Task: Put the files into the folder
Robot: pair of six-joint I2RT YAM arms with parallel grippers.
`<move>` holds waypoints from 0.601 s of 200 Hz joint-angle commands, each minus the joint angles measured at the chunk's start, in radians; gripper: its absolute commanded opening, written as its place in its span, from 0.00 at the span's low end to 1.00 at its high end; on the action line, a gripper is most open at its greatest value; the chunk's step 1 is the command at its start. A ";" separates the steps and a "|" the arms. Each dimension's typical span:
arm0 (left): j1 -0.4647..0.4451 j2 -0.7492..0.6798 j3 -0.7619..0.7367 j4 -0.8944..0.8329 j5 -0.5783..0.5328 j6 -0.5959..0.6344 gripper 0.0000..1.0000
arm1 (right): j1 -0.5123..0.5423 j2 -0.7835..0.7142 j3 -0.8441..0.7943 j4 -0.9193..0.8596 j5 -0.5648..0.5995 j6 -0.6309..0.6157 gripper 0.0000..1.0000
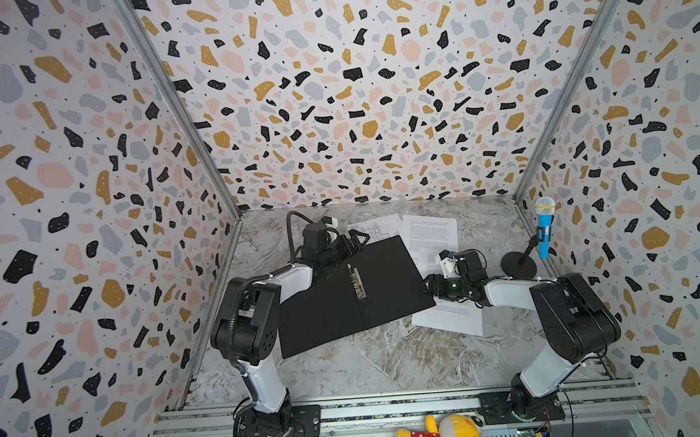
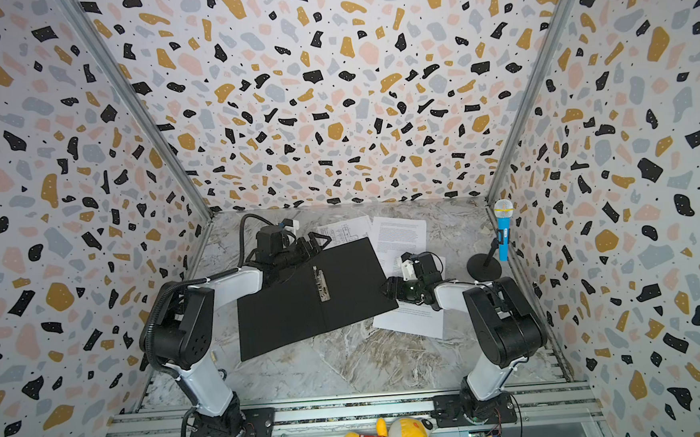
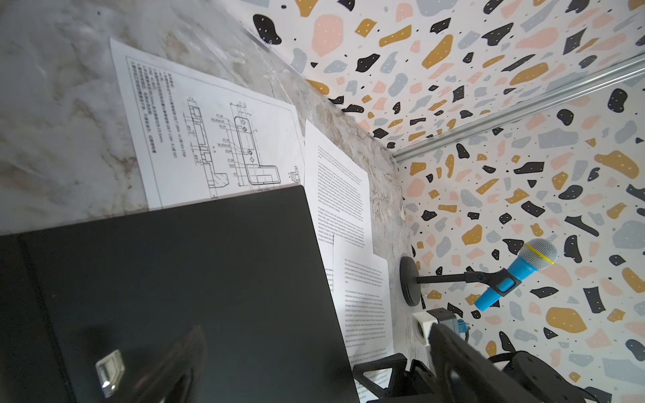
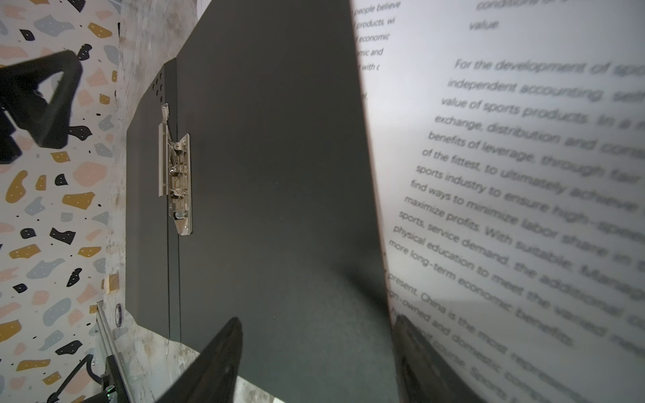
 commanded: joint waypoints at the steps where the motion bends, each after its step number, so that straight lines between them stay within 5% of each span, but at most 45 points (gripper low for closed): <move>1: 0.004 -0.023 -0.029 -0.015 -0.003 0.039 1.00 | 0.015 -0.011 0.011 -0.033 -0.029 -0.011 0.68; 63: -0.002 -0.070 -0.031 -0.064 -0.015 0.079 1.00 | 0.096 -0.013 0.010 -0.013 -0.077 0.003 0.65; 120: -0.136 -0.055 0.050 -0.156 -0.083 0.125 1.00 | 0.053 -0.143 0.011 -0.095 0.064 -0.010 0.72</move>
